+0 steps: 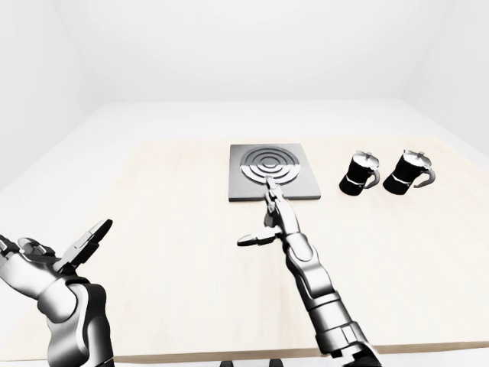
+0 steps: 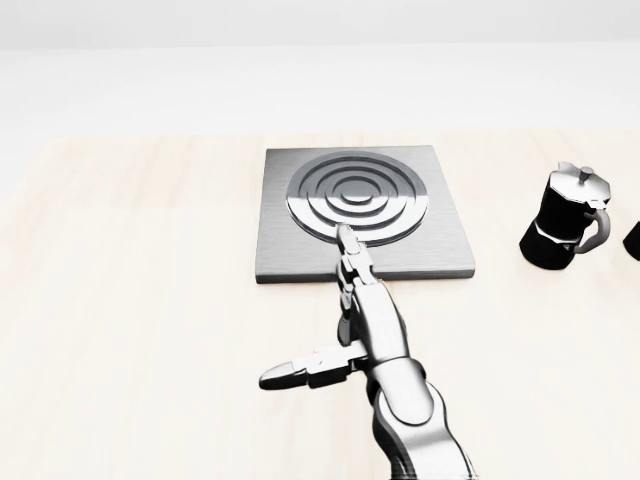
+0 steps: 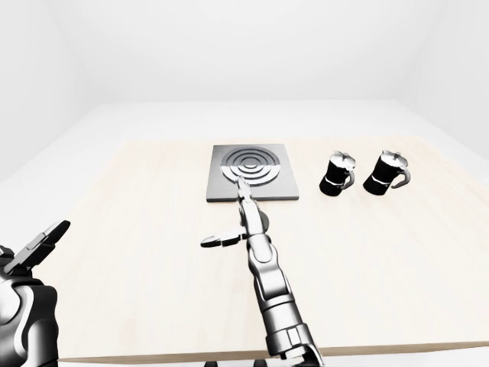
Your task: Turn off the stove.
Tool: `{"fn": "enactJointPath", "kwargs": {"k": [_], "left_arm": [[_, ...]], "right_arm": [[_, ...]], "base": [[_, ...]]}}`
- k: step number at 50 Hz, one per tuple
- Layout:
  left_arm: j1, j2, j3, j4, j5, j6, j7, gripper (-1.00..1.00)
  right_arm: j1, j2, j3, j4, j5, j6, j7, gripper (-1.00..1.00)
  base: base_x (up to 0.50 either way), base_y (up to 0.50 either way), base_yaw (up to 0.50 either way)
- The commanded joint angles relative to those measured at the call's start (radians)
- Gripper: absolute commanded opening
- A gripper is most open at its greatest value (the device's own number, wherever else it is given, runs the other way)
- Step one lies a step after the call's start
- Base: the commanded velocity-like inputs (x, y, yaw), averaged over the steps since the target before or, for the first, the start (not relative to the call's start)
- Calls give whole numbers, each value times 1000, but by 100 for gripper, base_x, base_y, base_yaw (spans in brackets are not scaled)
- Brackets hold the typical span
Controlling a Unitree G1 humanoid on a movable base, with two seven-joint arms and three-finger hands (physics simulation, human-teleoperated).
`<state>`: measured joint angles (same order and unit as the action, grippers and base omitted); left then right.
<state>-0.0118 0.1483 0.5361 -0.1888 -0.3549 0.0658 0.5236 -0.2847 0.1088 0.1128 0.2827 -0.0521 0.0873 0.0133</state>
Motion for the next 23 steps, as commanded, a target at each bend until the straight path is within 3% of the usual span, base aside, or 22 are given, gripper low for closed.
{"fn": "enactJointPath", "kwargs": {"k": [1,4,7,8,10,13,16,18,20,23], "left_arm": [[-2,0,-2,-3,1,5,0,100],[-2,-1,-2,1,-1,2,0,100],[3,1,3,-15,-6,17,0,100],[0,0,1,-5,-3,8,0,100],[-1,-1,-2,8,0,-5,0,100],[2,0,1,-7,-3,9,0,100],[0,-1,-1,0,1,3,0,100],[3,-1,1,-14,0,14,0,100],[0,-2,0,-2,4,5,0,100],[4,0,3,-18,1,19,0,100]], "right_arm": [[-206,-59,-105,156,92,0,2,100],[-247,-84,-126,187,109,0,-14,100],[-290,-111,-137,205,121,0,-9,100],[-305,-119,-136,208,117,0,-8,100],[-349,-137,-123,135,95,0,12,100],[-390,-151,-115,48,60,0,46,100],[-426,-167,-117,-56,18,0,56,100],[-451,-179,-118,-141,-7,0,76,100],[-463,-182,-122,-191,-20,0,89,100],[-481,-194,-119,-270,-46,0,125,100]], "base": [[0,0,0],[0,0,0],[0,0,0],[0,0,0],[0,0,0],[0,0,0],[0,0,0],[0,0,0],[0,0,0],[0,0,0]]}}
